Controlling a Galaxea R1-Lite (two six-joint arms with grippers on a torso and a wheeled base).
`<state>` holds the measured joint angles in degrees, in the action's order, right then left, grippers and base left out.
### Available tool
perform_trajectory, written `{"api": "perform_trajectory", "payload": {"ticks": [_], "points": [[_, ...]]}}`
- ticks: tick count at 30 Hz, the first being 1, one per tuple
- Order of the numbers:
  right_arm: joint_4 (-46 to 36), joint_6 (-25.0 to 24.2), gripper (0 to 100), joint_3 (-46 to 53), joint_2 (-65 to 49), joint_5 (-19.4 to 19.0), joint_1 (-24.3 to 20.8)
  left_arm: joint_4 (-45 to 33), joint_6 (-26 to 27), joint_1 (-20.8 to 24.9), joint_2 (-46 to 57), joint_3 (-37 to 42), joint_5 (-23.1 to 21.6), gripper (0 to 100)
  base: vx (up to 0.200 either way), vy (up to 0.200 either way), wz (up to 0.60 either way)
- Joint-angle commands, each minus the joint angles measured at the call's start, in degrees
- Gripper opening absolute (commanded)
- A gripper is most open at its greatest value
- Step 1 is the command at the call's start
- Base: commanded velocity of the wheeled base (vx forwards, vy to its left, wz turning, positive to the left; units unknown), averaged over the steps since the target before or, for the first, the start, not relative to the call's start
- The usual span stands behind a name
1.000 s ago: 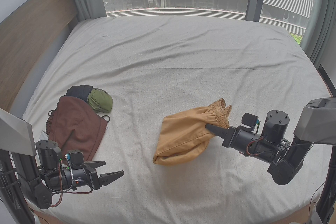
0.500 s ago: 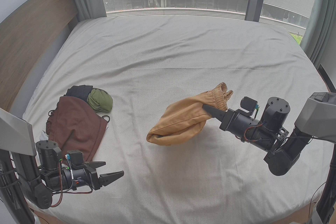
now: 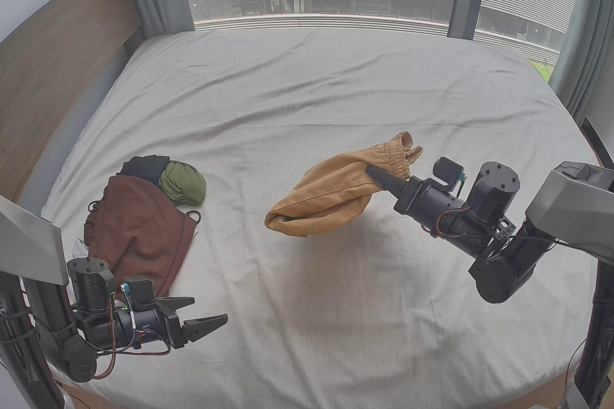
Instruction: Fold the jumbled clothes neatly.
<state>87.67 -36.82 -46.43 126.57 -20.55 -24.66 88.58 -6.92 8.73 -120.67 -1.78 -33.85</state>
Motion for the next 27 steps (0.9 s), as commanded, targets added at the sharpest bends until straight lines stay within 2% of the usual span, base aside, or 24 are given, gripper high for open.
{"api": "perform_trajectory", "payload": {"ticks": [1, 10, 27], "points": [[0.0, 0.0, 0, -3.1, 4.2, 0.0, 0.5, 0.0, -0.1, -0.1, -0.3, 0.0, 0.0, 100, 0.0, 0.0, 0.0], [-0.5, 0.0, 0, -7.2, 5.7, -0.1, 0.6, 0.0, 0.0, -0.1, -0.7, 0.0, -0.3, 100, 0.0, 0.0, 0.0], [-13.8, 0.0, 0, -26.3, 9.6, -0.8, 2.2, 0.0, -0.1, 0.0, -1.1, 0.2, -0.4, 100, 0.0, 0.0, 0.0]]}}
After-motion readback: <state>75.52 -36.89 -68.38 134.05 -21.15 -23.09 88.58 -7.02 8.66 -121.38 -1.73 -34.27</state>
